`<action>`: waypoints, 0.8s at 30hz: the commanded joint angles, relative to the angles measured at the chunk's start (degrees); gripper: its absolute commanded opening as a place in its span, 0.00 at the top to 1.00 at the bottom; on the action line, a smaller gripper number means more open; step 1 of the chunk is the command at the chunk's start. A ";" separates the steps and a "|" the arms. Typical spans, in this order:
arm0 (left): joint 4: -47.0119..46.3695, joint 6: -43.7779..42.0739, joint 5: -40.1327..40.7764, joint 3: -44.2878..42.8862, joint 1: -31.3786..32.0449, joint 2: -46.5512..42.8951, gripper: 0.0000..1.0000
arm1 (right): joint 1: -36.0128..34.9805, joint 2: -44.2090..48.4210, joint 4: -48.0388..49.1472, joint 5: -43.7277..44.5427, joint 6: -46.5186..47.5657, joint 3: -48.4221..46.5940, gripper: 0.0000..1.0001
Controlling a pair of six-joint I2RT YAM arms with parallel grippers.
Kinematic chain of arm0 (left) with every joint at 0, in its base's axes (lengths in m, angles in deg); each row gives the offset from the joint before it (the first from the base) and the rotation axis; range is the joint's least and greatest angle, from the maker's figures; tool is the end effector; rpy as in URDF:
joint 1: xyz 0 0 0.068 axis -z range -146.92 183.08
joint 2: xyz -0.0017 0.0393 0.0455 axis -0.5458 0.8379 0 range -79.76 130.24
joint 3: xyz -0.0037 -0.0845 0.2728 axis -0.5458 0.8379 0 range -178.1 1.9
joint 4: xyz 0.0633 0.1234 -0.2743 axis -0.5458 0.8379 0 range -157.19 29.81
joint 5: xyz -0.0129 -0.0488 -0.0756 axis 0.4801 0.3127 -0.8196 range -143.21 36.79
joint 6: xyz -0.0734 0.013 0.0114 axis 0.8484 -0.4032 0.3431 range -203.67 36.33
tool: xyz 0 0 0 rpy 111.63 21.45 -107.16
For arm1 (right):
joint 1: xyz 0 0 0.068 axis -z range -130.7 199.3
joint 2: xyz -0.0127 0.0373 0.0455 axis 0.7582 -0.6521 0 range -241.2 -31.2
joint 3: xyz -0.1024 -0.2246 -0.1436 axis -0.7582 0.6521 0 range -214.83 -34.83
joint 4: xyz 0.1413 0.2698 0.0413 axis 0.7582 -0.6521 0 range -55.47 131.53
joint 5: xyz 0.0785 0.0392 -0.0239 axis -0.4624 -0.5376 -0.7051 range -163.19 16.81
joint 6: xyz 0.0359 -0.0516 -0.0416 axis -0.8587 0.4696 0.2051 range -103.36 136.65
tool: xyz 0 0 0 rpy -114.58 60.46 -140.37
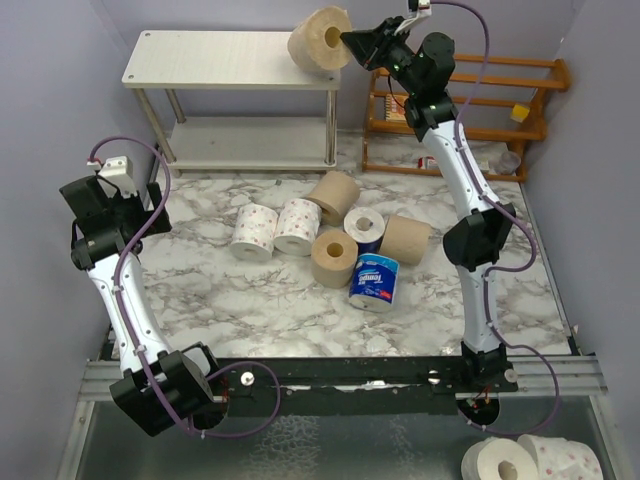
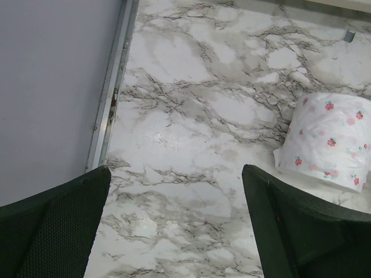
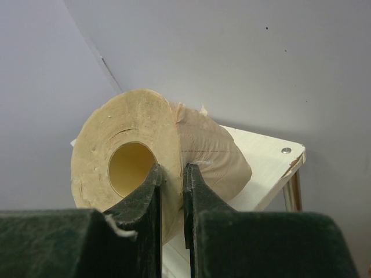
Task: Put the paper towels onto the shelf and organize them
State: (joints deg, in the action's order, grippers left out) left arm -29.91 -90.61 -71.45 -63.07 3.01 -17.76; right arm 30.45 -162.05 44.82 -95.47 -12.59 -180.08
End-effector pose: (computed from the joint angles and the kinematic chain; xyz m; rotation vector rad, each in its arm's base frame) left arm 0.2617 0.1286 0.3577 -0.2499 2.1213 0.0330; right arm 0.5573 0.2158 0.4947 -0.2315 1.3274 0.9595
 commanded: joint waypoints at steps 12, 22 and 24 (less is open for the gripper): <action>-1.84 0.36 -2.13 0.93 -0.61 -1.76 0.01 | -1.15 -0.11 5.07 3.83 1.00 -2.14 0.90; -2.21 0.11 -2.59 1.40 -0.63 -1.70 0.01 | -1.13 0.15 4.91 2.38 1.51 -1.11 0.80; -2.13 0.03 -2.58 1.52 -0.62 -1.70 0.01 | -1.19 0.23 4.73 2.10 1.46 -0.96 0.70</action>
State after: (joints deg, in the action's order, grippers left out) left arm -30.74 -90.61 -72.30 -62.02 2.77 -18.40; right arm 29.49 -162.05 45.81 -93.59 -11.34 -180.11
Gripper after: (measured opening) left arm 0.991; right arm 0.200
